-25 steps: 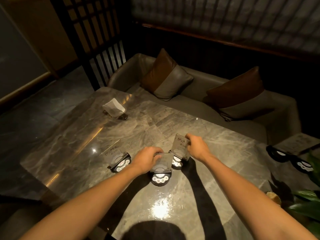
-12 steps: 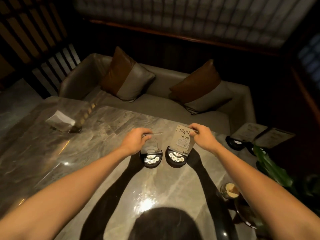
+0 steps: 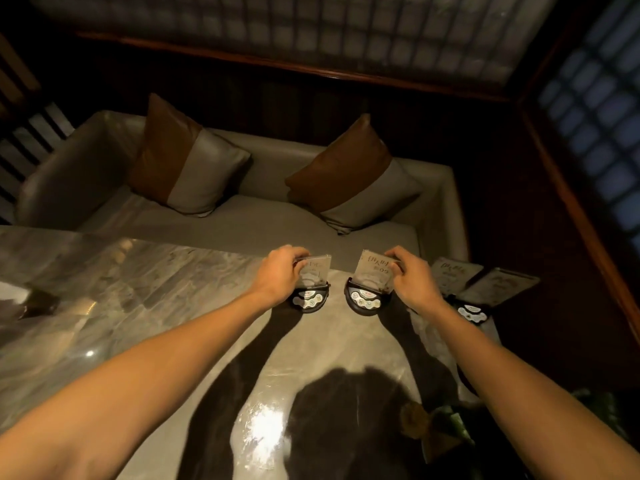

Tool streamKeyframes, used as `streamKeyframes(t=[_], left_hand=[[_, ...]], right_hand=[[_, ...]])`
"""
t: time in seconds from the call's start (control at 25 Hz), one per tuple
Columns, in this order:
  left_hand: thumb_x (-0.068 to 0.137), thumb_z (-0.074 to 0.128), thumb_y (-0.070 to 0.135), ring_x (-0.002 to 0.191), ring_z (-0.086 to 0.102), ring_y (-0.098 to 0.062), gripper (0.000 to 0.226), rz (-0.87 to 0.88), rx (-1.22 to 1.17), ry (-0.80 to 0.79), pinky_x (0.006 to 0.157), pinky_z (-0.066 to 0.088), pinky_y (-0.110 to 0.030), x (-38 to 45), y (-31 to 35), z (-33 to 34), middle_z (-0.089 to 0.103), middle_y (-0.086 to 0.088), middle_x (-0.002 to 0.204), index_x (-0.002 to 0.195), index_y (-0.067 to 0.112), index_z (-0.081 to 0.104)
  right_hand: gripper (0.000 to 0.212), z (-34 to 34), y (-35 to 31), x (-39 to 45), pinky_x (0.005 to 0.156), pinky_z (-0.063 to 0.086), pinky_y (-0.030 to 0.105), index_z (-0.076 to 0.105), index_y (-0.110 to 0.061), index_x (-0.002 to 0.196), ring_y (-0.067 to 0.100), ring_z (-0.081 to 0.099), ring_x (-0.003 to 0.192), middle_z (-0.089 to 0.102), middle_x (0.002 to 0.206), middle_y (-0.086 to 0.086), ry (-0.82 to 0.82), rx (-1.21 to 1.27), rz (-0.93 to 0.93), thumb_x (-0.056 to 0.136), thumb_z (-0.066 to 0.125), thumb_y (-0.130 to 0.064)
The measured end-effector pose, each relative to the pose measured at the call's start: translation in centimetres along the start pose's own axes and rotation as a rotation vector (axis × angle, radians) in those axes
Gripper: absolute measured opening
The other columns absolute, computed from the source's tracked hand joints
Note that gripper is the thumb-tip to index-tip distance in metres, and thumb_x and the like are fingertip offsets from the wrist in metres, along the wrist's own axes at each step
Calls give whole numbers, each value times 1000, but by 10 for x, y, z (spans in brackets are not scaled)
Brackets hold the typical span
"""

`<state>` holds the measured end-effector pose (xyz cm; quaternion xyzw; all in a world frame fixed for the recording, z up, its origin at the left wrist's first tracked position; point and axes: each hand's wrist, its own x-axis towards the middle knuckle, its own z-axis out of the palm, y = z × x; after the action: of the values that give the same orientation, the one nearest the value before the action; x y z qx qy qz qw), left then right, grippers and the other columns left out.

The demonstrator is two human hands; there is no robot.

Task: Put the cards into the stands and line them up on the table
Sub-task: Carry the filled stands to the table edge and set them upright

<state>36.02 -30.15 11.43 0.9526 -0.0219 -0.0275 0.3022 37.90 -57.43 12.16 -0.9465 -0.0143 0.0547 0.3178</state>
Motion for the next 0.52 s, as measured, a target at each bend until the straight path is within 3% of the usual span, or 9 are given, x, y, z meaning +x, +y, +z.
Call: streamKeyframes(t=[0.08,0.2,0.32,0.44,0.52], left_hand=[[100,58,17,109,64,-26,25,17,20,-7,95,51,-42,15,7,8,69,-8,117,122,15,69],[100,58,16,112,63,-27,26,3,22,-31,98,51,-41,33,13,21,68,-9,120,124,14,68],[100,57,18,112,63,-25,27,-21,16,-23,97,51,-40,42,16,26,68,-7,121,125,16,67],[100,56,20,114,62,-26,28,-68,28,-25,95,52,-41,48,13,23,66,-7,123,126,17,66],[98,57,18,117,60,-27,31,-69,33,-75,97,51,-42,52,10,18,64,-8,126,129,17,63]], right_hand=[[22,1,12,10,75,53,23,62,-18,113,21,64,110,69,116,5,-20,17,6,101,50,-4],[22,6,23,19,71,49,16,62,-16,114,20,63,110,68,118,6,-60,9,18,102,49,-4],[21,14,30,23,73,53,21,62,-17,116,19,63,108,68,118,5,-71,8,36,102,49,-6],[22,13,31,24,67,51,15,61,-15,119,13,60,102,66,117,3,-86,-14,39,103,48,-8],[20,10,27,24,73,58,25,60,-15,118,17,63,102,68,116,5,-105,-36,37,103,49,-10]])
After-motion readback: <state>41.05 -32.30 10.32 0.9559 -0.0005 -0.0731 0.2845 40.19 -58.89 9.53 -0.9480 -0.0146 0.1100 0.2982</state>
